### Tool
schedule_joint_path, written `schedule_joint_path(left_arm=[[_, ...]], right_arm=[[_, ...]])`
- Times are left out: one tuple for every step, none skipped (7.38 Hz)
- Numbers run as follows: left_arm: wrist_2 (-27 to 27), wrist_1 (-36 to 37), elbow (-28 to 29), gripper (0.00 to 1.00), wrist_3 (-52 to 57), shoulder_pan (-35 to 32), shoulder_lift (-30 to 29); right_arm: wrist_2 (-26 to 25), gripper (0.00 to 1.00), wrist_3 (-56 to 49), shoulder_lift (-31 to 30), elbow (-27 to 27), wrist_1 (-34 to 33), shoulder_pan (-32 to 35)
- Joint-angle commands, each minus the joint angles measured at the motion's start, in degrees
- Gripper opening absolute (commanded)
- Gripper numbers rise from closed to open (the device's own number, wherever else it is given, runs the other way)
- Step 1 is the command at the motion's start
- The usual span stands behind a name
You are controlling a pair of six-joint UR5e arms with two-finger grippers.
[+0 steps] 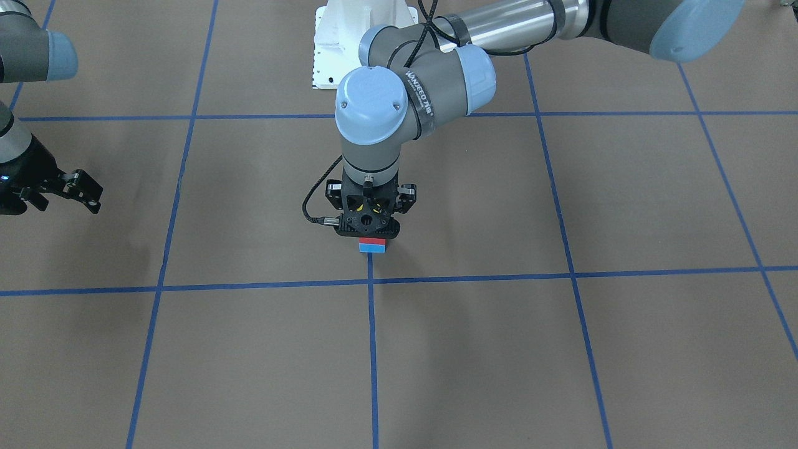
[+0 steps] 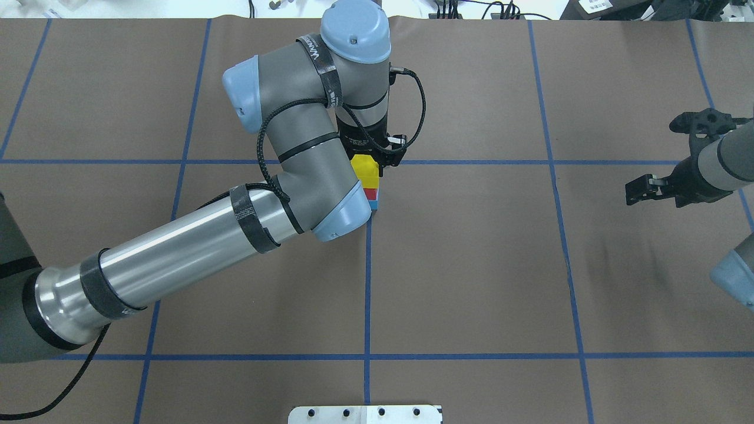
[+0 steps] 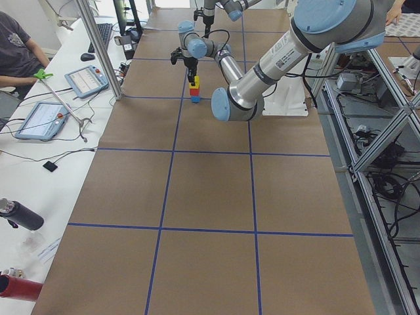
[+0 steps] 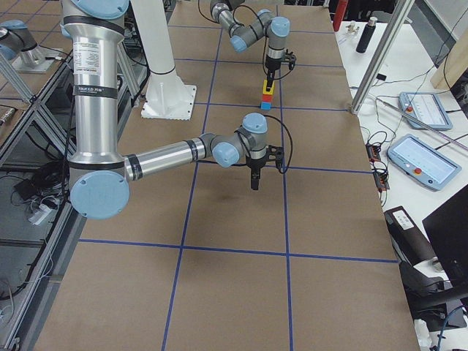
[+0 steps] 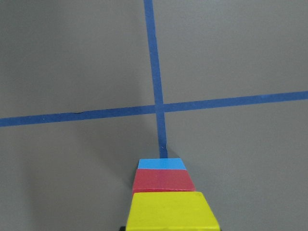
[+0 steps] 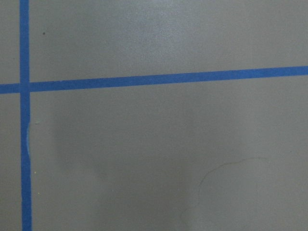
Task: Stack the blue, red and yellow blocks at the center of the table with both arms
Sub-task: 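Lower the yellow cube onto the red cube with the left gripper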
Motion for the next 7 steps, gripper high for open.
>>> schedule_joint_path(left_arm=[[0.0, -0.2, 0.0, 0.23, 0.1, 0.0, 0.1], [0.0, -0.2, 0.0, 0.31, 0.1, 0.0, 0.1], [0.0, -0.2, 0.0, 0.37, 0.1, 0.0, 0.1], [0.0, -0.4, 0.0, 0.49, 0.1, 0.2, 0.1], [0.0, -0.4, 0.0, 0.59, 0.1, 0.3, 0.2], [0.0, -0.4, 0.0, 0.77, 0.1, 0.3, 0.2], [0.0, -0.4, 0.0, 0.85, 0.1, 0.3, 0.2]], right_arm=[[0.0, 1.00, 0.0, 0.0, 0.0, 0.0, -0.1], [0.0, 1.00, 0.0, 0.0, 0.0, 0.0, -0.1], [0.0, 1.00, 0.0, 0.0, 0.0, 0.0, -0.1], [0.0, 1.00, 0.0, 0.0, -0.1, 0.0, -0.1], [0.0, 1.00, 0.0, 0.0, -0.1, 0.0, -0.1], [0.0, 1.00, 0.0, 0.0, -0.1, 0.0, -0.1], [-0.1, 1.00, 0.0, 0.1, -0.1, 0.0, -0.1]])
